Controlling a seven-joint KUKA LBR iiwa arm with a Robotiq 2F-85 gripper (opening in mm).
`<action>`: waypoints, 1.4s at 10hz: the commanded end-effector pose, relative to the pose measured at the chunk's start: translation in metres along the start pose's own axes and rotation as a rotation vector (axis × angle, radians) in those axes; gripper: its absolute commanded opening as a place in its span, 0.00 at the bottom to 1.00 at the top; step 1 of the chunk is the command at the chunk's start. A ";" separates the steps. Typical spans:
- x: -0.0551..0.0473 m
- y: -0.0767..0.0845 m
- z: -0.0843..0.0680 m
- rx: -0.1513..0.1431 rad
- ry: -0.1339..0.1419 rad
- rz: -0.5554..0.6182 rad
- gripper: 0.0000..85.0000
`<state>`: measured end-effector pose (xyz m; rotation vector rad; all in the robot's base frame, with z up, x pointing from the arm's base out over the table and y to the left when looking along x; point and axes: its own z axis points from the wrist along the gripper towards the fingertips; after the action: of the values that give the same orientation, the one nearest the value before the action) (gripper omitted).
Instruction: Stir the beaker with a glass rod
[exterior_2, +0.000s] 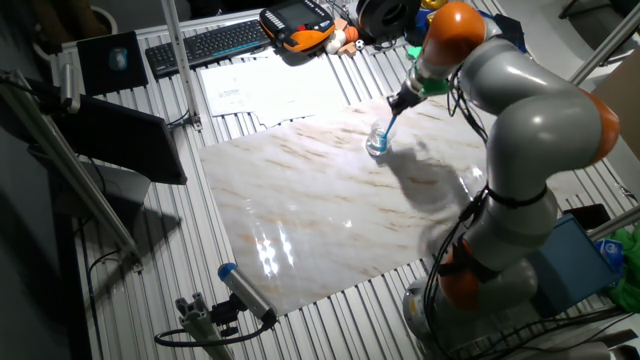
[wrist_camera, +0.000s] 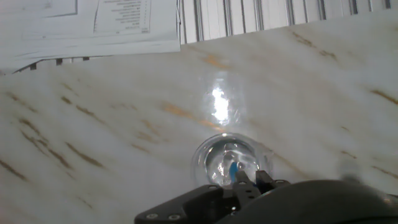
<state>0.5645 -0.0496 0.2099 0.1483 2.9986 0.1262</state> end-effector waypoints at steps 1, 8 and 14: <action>0.001 0.015 0.004 0.013 -0.008 0.028 0.00; -0.026 -0.021 0.011 -0.015 -0.006 -0.069 0.00; -0.013 0.015 0.001 0.026 -0.002 0.005 0.00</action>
<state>0.5779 -0.0374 0.2124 0.1504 3.0011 0.0915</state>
